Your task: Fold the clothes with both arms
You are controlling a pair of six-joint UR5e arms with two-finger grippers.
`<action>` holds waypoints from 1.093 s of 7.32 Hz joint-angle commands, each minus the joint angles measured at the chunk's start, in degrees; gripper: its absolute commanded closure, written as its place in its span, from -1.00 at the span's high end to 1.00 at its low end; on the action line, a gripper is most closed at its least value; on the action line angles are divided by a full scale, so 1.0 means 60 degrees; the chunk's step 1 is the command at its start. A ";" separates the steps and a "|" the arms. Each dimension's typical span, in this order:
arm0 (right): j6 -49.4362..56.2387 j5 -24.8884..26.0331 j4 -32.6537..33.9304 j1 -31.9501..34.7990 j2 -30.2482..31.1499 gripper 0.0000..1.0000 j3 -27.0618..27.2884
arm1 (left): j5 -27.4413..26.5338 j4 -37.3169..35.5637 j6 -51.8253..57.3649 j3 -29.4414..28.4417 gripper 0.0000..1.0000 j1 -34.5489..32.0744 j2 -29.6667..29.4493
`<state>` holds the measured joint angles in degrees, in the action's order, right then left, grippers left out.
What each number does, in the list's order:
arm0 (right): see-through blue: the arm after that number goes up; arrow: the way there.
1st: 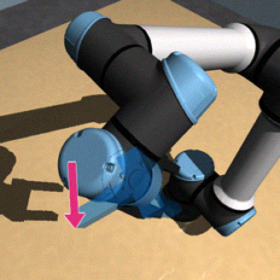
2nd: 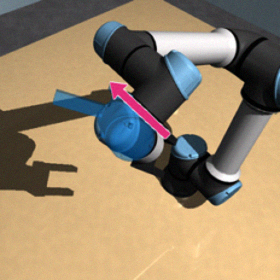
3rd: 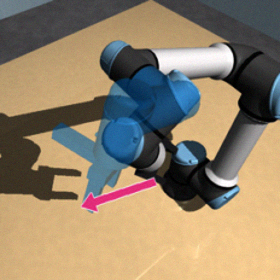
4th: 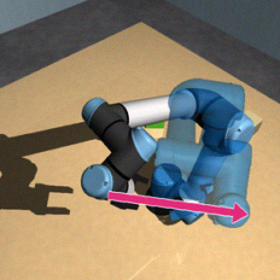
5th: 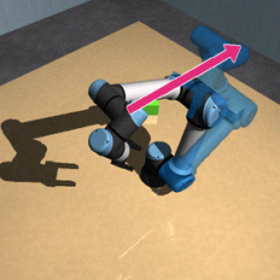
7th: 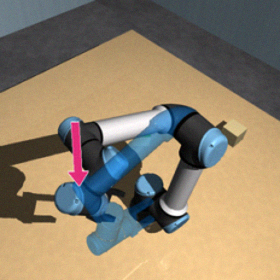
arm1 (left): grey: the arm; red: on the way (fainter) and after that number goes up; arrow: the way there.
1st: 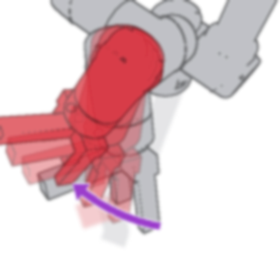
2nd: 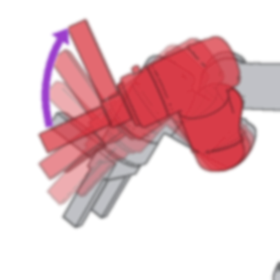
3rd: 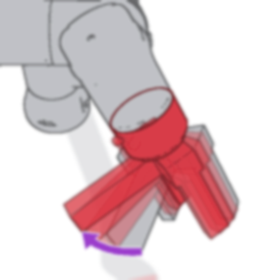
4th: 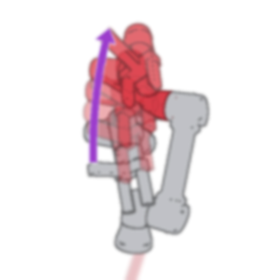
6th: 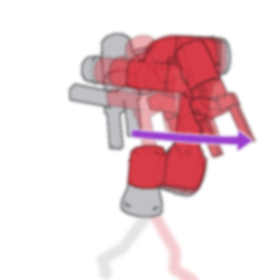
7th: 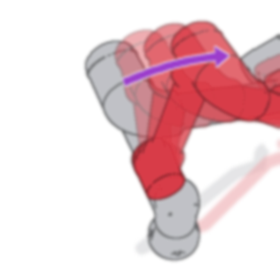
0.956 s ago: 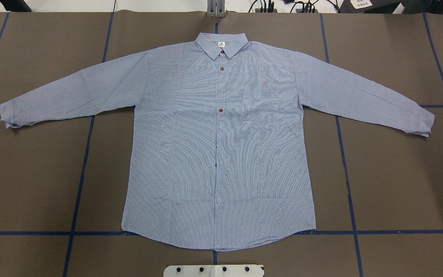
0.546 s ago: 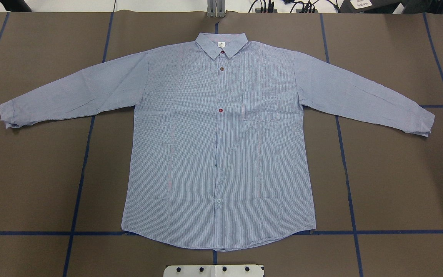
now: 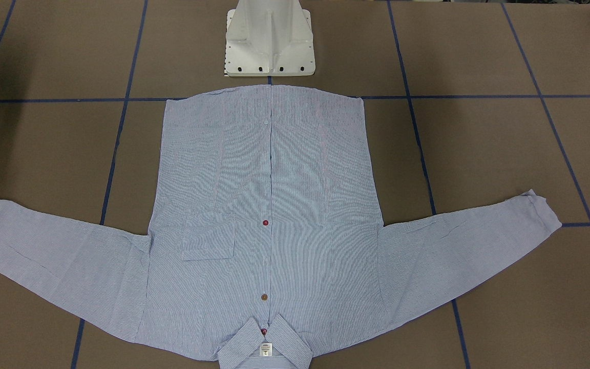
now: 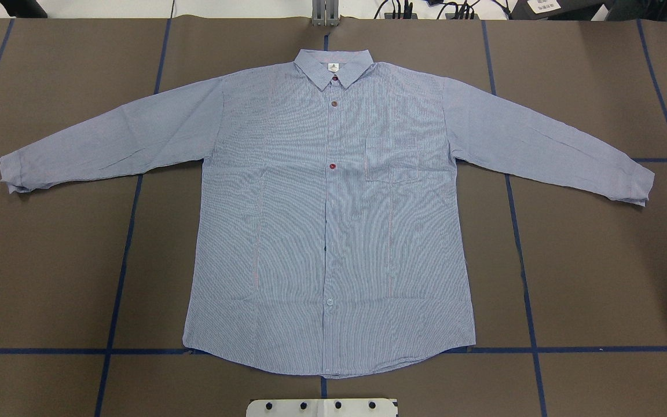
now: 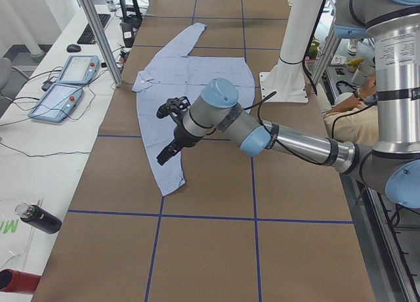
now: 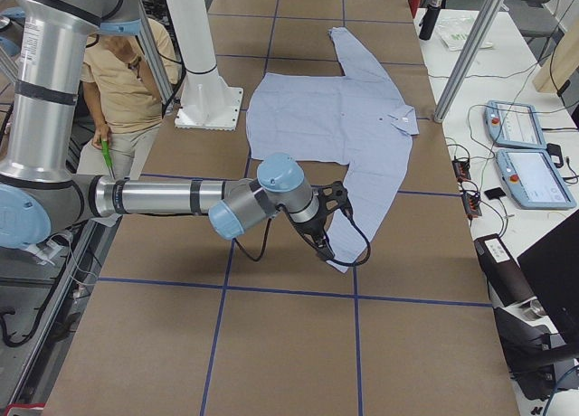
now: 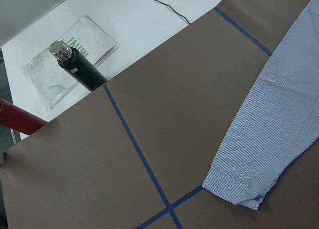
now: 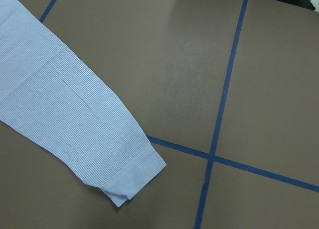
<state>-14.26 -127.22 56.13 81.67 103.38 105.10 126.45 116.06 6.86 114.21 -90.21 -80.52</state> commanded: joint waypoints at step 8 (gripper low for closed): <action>-0.4815 0.4211 -0.4858 -0.4822 -0.0062 0.41 -0.2853 | 0.0004 0.0008 -0.0001 -0.0021 1.00 -0.0009 0.0017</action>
<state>-43.75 -102.64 27.11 53.32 103.04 88.74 126.47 116.10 6.86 114.08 -90.26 -80.44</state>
